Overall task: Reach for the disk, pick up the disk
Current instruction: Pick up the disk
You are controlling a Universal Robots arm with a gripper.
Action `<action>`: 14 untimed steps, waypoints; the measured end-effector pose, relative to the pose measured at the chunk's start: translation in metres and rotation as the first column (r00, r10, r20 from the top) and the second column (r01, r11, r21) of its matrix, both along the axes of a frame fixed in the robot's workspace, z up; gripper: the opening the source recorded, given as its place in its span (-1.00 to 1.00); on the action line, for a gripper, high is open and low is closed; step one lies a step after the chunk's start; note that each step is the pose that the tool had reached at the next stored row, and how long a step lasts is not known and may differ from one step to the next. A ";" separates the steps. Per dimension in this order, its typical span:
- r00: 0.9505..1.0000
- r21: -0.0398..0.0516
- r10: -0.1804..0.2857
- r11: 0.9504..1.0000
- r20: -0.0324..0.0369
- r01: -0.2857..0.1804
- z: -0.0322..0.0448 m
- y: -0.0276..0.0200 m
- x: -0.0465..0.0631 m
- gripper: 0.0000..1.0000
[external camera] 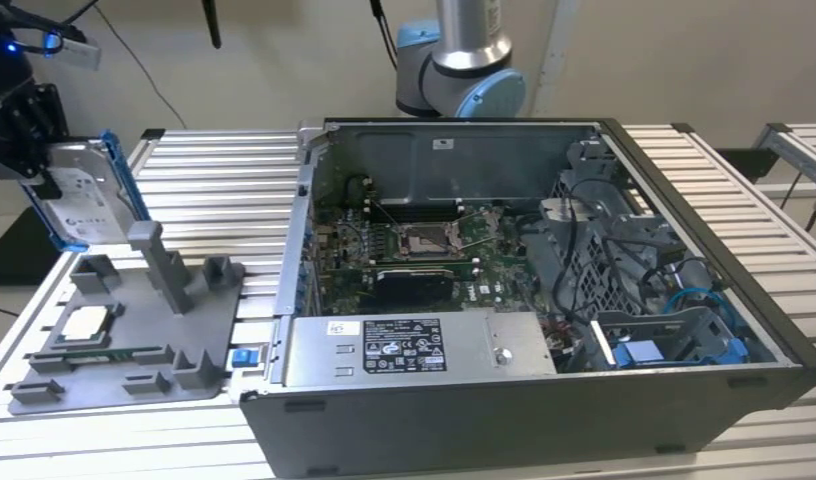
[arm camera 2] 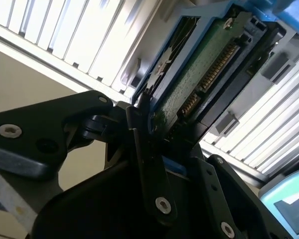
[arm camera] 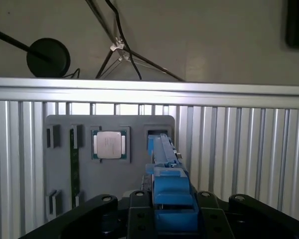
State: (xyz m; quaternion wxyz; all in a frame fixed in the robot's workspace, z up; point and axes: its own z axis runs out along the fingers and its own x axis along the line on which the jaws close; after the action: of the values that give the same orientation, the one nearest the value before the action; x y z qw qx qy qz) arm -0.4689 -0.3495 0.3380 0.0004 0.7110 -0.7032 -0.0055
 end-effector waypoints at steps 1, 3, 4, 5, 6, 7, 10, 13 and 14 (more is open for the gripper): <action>1.000 0.000 0.000 1.000 0.000 0.000 0.0019 0.0000 0.000 -1.00; 1.000 0.000 0.000 1.000 0.000 0.000 0.0056 0.0000 0.000 -1.00; 1.000 0.000 0.000 1.000 0.000 0.000 0.0074 0.0000 0.000 -1.00; 1.000 0.000 0.000 1.000 0.000 0.000 0.0093 0.0000 0.000 -1.00; 1.000 0.000 0.000 1.000 0.000 0.000 0.0111 0.0000 0.000 -1.00; 1.000 0.000 0.000 1.000 0.000 0.000 0.0129 0.0000 0.000 -1.00; 1.000 0.000 0.000 1.000 0.000 0.000 0.0184 0.0000 0.000 -1.00; 1.000 0.000 0.000 1.000 0.000 0.000 0.0237 0.0000 0.000 -1.00; 1.000 0.000 0.000 1.000 0.000 0.000 0.0253 0.0000 0.000 -1.00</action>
State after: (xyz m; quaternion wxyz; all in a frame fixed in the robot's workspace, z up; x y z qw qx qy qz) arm -0.4689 -0.3495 0.3633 0.0005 0.7110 -0.7031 -0.0056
